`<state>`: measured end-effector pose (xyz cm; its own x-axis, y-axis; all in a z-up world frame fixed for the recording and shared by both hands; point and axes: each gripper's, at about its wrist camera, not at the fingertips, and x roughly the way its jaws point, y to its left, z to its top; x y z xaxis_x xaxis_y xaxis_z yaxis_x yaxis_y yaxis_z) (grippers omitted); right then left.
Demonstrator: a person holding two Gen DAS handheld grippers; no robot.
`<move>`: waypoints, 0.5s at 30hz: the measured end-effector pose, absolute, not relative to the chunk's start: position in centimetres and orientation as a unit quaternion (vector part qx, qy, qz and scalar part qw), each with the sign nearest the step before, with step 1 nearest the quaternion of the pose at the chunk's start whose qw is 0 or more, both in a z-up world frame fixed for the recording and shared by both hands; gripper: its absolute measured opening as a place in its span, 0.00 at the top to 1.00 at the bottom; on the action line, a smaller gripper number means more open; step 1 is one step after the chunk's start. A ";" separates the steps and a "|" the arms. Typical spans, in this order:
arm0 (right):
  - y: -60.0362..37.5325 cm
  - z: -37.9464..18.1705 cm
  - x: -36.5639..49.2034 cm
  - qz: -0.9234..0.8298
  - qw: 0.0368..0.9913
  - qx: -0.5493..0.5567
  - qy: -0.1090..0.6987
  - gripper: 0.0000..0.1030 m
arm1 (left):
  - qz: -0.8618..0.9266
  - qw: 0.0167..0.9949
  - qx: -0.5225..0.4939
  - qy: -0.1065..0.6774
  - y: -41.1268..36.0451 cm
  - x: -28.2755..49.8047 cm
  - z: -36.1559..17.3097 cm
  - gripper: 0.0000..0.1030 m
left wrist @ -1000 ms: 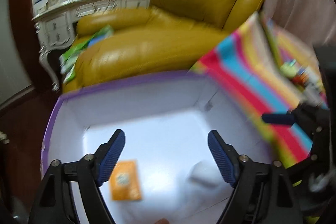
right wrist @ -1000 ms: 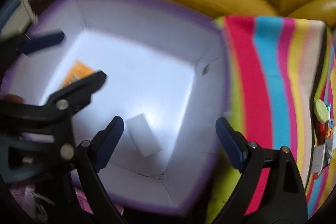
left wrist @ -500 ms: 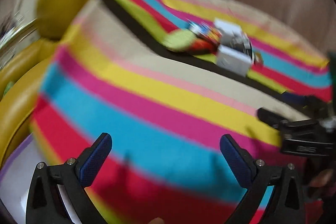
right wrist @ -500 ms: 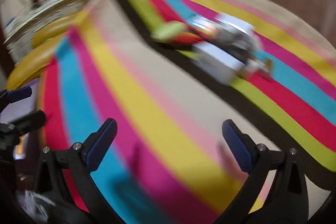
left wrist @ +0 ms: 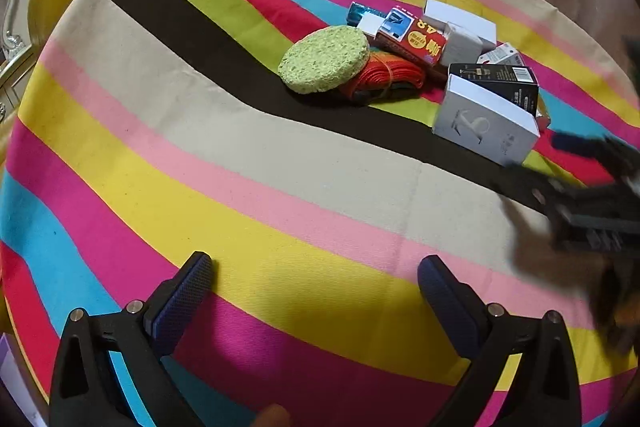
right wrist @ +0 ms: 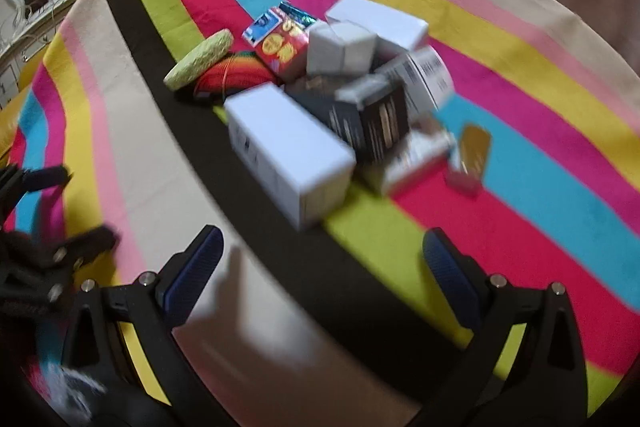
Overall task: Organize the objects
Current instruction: 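Return both tools to the table and grasp the white box with the right tool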
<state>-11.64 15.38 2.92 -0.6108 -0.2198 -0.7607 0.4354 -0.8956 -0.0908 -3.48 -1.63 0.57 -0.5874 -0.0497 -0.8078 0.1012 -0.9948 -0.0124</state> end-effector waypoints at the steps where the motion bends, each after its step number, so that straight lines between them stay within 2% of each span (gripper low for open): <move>1: 14.8 2.9 -12.4 -0.886 0.192 0.400 0.137 0.03 | -0.890 0.044 0.452 0.027 -1.6 -3.5 0.5 0.00; 3: 13.9 2.8 -13.2 -0.882 0.209 0.399 0.138 0.10 | -0.890 0.043 0.452 0.027 -1.7 -3.4 0.6 0.00; 4: 13.5 2.8 -13.3 -0.880 0.220 0.398 0.136 0.17 | -0.890 0.043 0.452 0.028 -1.7 -3.4 0.6 0.00; 6: 12.8 2.7 -13.1 -0.874 0.238 0.401 0.137 0.43 | -0.890 0.043 0.452 0.027 -1.6 -3.4 0.6 0.00; 7: 12.8 2.7 -12.8 -0.871 0.243 0.405 0.132 0.53 | -0.890 0.043 0.452 0.027 -1.7 -3.4 0.6 0.00; 8: 13.1 2.9 -12.1 -0.868 0.257 0.408 0.117 0.58 | -0.890 0.043 0.452 0.028 -1.7 -3.4 0.6 0.00; 10: 14.1 3.1 -10.3 -0.855 0.297 0.417 0.085 0.61 | -0.890 0.043 0.452 0.027 -1.7 -3.4 0.6 0.00; 12: 14.4 2.9 -9.3 -0.851 0.300 0.422 0.093 0.61 | -0.890 0.044 0.452 0.027 -1.7 -3.3 0.6 0.00; 13: 14.3 2.8 -9.1 -0.852 0.291 0.422 0.104 0.59 | -0.890 0.043 0.452 0.027 -1.7 -3.3 0.6 0.00; 15: 13.7 2.4 -9.7 -0.853 0.276 0.427 0.118 0.49 | -0.890 0.043 0.452 0.027 -1.8 -3.2 0.6 0.00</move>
